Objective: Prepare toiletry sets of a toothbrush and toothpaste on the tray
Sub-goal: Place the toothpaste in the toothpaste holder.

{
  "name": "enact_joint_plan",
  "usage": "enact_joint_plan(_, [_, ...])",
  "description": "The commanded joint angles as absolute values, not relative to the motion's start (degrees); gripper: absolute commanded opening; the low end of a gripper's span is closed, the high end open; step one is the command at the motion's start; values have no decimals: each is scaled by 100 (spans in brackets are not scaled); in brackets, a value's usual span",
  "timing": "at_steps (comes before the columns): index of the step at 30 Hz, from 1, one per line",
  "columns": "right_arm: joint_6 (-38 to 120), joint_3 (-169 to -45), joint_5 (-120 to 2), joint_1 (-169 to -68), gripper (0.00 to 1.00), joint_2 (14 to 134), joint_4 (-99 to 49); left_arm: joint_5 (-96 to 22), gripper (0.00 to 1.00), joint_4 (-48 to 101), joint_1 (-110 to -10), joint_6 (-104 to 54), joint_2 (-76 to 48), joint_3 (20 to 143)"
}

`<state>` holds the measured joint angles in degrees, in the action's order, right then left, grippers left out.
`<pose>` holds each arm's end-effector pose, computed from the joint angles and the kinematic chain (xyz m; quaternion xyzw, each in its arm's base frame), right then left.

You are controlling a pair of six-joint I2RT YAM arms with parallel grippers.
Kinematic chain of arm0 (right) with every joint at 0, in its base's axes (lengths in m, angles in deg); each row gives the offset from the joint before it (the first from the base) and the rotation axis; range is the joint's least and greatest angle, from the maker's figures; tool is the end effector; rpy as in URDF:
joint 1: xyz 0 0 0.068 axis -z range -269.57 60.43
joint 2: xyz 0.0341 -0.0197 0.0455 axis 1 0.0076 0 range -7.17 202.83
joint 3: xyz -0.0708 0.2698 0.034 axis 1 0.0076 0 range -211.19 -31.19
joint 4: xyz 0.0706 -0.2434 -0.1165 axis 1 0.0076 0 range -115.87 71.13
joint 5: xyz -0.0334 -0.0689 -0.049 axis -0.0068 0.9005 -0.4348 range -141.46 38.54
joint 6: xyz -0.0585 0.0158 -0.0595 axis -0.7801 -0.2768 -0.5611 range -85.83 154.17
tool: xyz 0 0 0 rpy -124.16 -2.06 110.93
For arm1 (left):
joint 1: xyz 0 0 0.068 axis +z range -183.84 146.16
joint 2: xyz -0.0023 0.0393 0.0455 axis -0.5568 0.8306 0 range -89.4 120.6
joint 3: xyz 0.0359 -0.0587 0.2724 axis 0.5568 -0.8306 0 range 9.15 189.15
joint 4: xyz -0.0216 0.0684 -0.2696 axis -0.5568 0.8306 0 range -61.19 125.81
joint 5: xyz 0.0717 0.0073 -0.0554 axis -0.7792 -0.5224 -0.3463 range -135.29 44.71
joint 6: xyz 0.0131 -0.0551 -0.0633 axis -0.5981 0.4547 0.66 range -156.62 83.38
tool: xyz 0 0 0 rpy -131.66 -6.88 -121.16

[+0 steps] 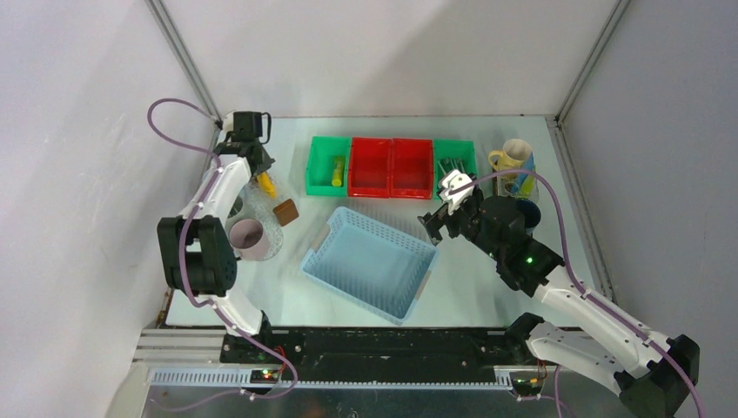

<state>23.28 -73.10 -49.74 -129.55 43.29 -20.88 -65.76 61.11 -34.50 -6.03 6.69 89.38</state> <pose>0.2010 0.1657 0.3090 -0.3290 0.7133 0.1440 0.6019 0.4151 0.0215 0.2628 -0.2986 0.8717 0.0651 0.3831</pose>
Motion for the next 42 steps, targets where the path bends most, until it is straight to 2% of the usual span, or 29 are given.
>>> enact_joint_plan(1, [2408, -7280, -4988, -12937, 99, 4323, -2332, -6713, 20, 6026, -3419, -476, 714, 9045])
enact_joint_plan(12, [2415, -7284, -4998, -12938, 99, 4291, -2326, -6724, 47, 6118, -3418, -511, 575, 9001])
enact_joint_plan(15, [2415, -7285, -5009, -12931, 99, 4264, -2316, -6717, 56, 6151, -3419, -595, 340, 8990])
enact_joint_plan(18, [2419, -7282, -5028, -12931, 100, 4237, -2315, -6658, 69, 6117, -3419, -695, 124, 8962])
enact_joint_plan(22, [2428, -7285, -5035, -12933, 99, 4202, -2307, -6566, 79, 6161, -3450, -841, -166, 9007])
enact_joint_plan(29, [2451, -7280, -5023, -12930, 99, 4111, -2270, -6417, 82, 6253, -3869, -1310, -462, 9386])
enact_joint_plan(42, [2514, -7285, -4982, -12933, 99, 4028, -2154, -5905, 65, 5815, -5025, -1630, 84, 9586])
